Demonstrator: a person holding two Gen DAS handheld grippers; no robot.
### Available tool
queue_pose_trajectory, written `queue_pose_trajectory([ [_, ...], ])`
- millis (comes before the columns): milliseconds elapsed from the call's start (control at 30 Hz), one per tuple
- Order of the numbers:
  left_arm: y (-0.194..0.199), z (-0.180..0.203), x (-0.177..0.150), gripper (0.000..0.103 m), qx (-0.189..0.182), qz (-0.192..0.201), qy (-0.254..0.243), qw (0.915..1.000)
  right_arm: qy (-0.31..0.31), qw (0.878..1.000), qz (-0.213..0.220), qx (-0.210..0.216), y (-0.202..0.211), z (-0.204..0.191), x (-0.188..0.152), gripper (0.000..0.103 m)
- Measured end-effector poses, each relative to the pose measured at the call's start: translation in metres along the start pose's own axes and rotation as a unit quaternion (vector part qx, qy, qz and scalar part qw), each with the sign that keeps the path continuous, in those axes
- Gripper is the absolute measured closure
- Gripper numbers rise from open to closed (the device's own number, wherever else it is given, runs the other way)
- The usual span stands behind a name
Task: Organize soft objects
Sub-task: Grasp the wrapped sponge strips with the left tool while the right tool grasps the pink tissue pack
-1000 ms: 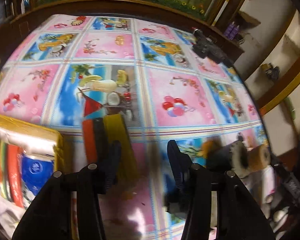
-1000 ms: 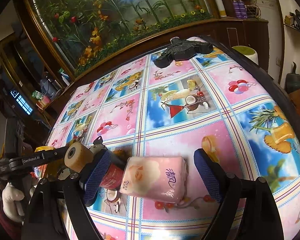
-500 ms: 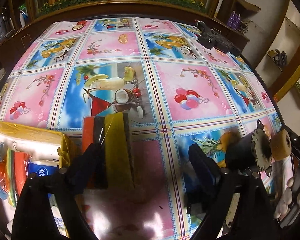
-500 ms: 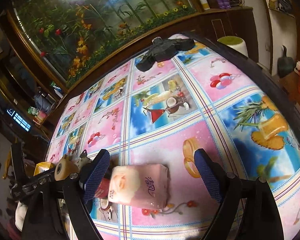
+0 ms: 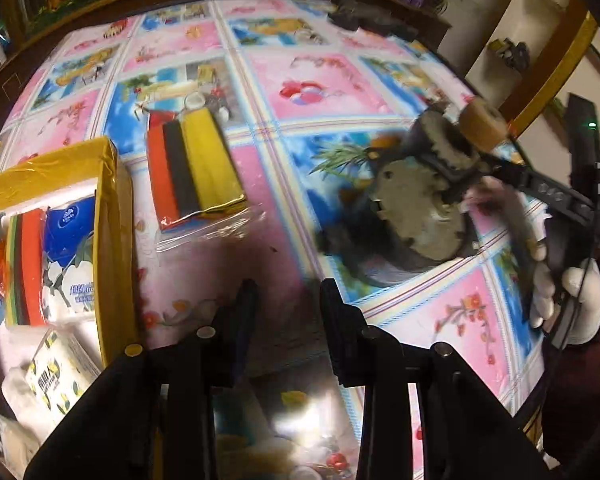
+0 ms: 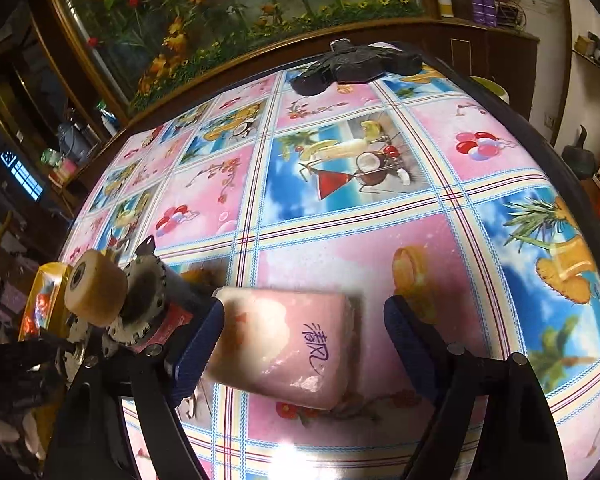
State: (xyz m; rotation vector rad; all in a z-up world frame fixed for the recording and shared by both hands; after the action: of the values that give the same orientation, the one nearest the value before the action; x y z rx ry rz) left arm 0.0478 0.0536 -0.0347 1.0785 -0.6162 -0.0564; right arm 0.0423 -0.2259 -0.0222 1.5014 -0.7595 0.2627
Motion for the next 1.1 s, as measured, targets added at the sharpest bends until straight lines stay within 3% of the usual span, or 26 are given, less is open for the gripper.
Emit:
queue_pose_trajectory([
  [133, 0.023, -0.012, 0.032, 0.068, 0.009, 0.086, 0.035, 0.9956, -0.001, 1.0, -0.001, 0.002, 0.0, 0.0, 0.0, 0.021],
  [200, 0.022, -0.024, 0.048, 0.051, 0.012, 0.104, 0.055, 0.993, -0.005, 1.0, -0.001, 0.004, 0.0, 0.001, 0.0, 0.021],
  [367, -0.013, -0.051, 0.068, 0.049, 0.06, 0.07, 0.076, 0.9928, -0.007, 1.0, -0.002, 0.005, 0.0, 0.001, 0.0, 0.021],
  [533, -0.021, -0.058, 0.073, 0.039, 0.115, 0.071, 0.046, 0.9898, -0.009, 1.0, -0.003, 0.005, -0.001, 0.002, 0.001, 0.02],
  [567, -0.026, -0.054, 0.071, 0.039, 0.126, 0.058, 0.026, 0.9899, -0.009, 1.0, -0.003, 0.004, -0.002, 0.001, 0.001, 0.02],
  [633, -0.03, -0.044, 0.066, 0.05, 0.133, 0.048, -0.009, 0.9899, -0.008, 1.0, -0.003, 0.002, -0.002, 0.0, 0.001, 0.02],
  [700, -0.028, -0.038, 0.065, 0.063, 0.127, 0.04, -0.014, 0.9909, -0.007, 1.0, -0.002, 0.002, -0.002, 0.0, 0.001, 0.02],
  [800, -0.021, -0.031, 0.059, 0.071, 0.119, 0.035, -0.023, 0.992, -0.008, 1.0, 0.0, 0.002, -0.002, 0.0, 0.001, 0.02],
  [1100, 0.045, -0.007, 0.006, 0.072, 0.038, 0.08, 0.016, 0.9959, 0.0, 1.0, 0.01, -0.004, -0.004, 0.0, 0.002, 0.02],
])
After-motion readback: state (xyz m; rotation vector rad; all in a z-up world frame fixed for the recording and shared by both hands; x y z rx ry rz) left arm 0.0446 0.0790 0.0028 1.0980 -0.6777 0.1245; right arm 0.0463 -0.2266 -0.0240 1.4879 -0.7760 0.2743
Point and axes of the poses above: each gripper's, at about its wrist camera, not at the fingertips, and y roughly against the way its jaws point, z to its right, x to its top, the point moved 7 cm from there along -y, roughly the way its jaws point, and after that the axes turned 11 degrees about -x, right-handed, at the moved point
